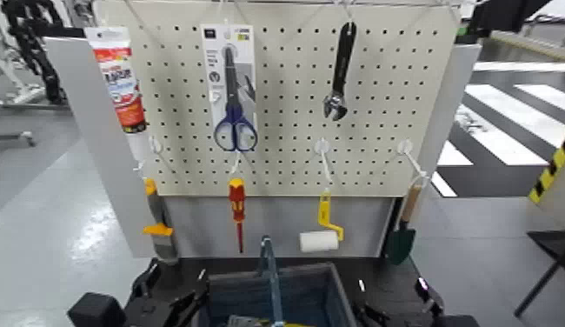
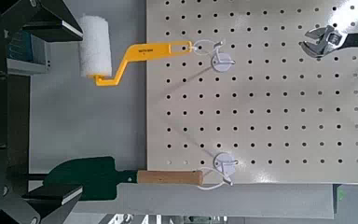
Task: Grasp the handle of the crate.
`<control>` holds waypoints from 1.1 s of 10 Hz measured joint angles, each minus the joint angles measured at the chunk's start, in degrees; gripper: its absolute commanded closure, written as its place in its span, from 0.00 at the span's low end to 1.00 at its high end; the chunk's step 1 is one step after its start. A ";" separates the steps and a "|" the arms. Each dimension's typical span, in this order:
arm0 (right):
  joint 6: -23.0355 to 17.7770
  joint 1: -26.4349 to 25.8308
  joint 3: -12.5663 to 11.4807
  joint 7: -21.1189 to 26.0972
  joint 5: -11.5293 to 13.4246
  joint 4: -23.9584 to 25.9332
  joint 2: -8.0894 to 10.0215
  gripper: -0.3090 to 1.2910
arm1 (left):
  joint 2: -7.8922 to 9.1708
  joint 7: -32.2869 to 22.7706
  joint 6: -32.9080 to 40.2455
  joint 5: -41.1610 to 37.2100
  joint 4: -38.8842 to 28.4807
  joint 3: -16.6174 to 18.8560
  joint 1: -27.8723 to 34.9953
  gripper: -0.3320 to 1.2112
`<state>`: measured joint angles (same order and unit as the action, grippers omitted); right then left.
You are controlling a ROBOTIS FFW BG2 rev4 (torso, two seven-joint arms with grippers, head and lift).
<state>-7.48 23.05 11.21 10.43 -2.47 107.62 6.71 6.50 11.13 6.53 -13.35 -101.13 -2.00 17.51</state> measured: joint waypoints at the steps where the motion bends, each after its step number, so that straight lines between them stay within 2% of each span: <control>1: 0.09 -0.09 0.10 -0.06 -0.31 -0.16 0.02 0.29 | 0.45 -0.06 -1.42 -1.27 -1.34 -0.30 -0.28 0.39; 4: 0.45 -0.42 0.46 -0.20 -0.74 -0.23 0.26 0.29 | 2.56 -0.07 -8.54 -8.23 -6.00 -0.78 -1.28 0.39; 6: 0.46 -0.62 0.51 -0.37 -0.99 -0.41 0.39 0.29 | 3.78 0.49 -13.57 -16.53 -6.60 -0.93 -2.20 0.39; 8: 0.55 -0.83 0.61 -0.46 -1.24 -0.59 0.45 0.29 | 4.97 3.97 -19.86 -24.99 -5.91 -0.71 -3.62 0.39; 11: 0.70 -1.00 0.65 -0.51 -1.58 -0.74 0.49 0.29 | 6.42 8.84 -25.54 -33.75 -4.43 -0.15 -5.13 0.39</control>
<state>-6.78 22.06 11.87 9.92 -4.05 106.88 7.21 12.92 19.97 -19.00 -47.09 -105.56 -2.15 12.37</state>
